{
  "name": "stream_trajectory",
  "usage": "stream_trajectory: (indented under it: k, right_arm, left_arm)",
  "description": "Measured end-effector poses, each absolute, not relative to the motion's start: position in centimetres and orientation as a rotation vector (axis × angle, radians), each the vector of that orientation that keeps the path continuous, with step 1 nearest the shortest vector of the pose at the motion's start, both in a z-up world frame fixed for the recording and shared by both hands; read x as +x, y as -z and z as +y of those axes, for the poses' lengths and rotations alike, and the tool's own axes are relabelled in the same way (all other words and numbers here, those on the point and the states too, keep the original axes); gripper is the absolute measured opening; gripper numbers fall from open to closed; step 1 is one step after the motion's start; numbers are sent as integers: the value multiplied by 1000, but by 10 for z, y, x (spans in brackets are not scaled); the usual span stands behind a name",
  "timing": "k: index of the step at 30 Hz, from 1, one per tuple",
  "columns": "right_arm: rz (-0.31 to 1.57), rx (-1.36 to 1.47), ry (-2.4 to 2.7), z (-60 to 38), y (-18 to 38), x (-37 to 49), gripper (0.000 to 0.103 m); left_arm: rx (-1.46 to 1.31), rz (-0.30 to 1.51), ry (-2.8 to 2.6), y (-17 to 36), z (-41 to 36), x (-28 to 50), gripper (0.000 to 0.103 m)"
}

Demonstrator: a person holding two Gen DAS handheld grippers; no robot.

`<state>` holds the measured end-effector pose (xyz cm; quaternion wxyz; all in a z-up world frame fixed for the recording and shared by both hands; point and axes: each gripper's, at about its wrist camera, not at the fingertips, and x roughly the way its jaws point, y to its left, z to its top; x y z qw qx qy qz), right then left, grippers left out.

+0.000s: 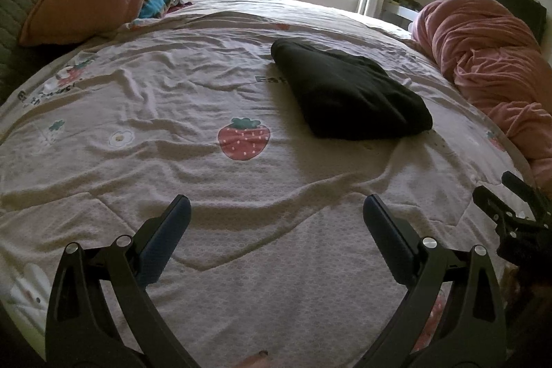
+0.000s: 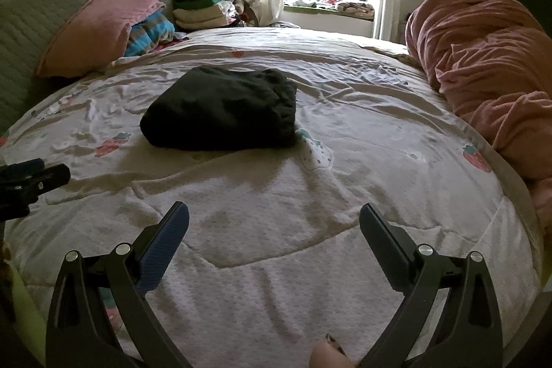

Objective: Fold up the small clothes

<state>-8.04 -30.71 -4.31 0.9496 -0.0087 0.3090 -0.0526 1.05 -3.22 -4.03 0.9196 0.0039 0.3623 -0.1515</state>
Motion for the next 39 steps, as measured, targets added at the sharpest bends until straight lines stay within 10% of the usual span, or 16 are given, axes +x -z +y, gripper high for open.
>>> stream_trajectory:
  k: [39]
  right_arm:
    - [642, 23, 156, -318, 39, -84, 98]
  left_arm:
    - [23, 745, 286, 40, -19, 15, 94]
